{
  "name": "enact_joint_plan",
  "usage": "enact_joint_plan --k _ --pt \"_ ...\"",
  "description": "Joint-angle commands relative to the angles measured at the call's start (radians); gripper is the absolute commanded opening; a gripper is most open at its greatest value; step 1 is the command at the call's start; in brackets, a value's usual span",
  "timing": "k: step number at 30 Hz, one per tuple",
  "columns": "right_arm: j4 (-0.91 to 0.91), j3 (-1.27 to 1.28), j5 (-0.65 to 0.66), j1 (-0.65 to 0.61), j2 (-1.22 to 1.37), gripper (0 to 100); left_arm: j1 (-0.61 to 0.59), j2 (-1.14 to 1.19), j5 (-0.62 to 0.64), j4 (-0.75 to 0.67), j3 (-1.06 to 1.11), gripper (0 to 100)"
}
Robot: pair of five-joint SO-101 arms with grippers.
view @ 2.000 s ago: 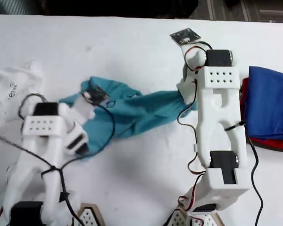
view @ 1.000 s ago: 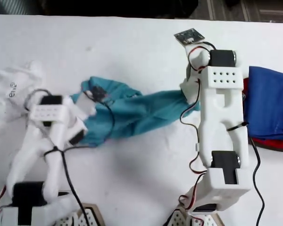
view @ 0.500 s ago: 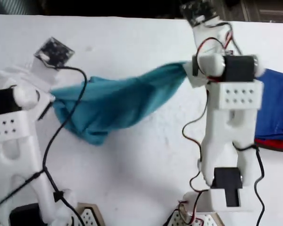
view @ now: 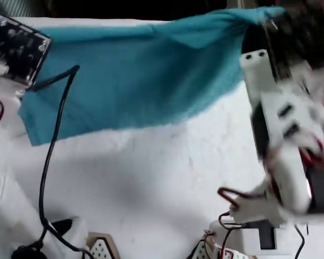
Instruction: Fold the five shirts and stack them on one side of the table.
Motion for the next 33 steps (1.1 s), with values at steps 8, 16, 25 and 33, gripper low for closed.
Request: enact_joint_plan --k 8,16,25,33 --pt "-0.09 -0.252 0.17 0.01 -0.05 1.9 -0.015 -0.024 0.002 0.075 -0.164 2" --pt "-0.091 -0.227 0.186 0.076 -0.168 1.9 -0.015 -0.025 0.006 0.327 -0.281 2" --pt "0.041 -0.226 0.183 0.209 -0.268 1.9 -0.058 -0.143 0.005 0.344 -0.229 2" --pt "0.039 -0.061 0.181 0.211 -0.282 1.9 -0.058 -0.334 0.006 0.315 0.19 2"
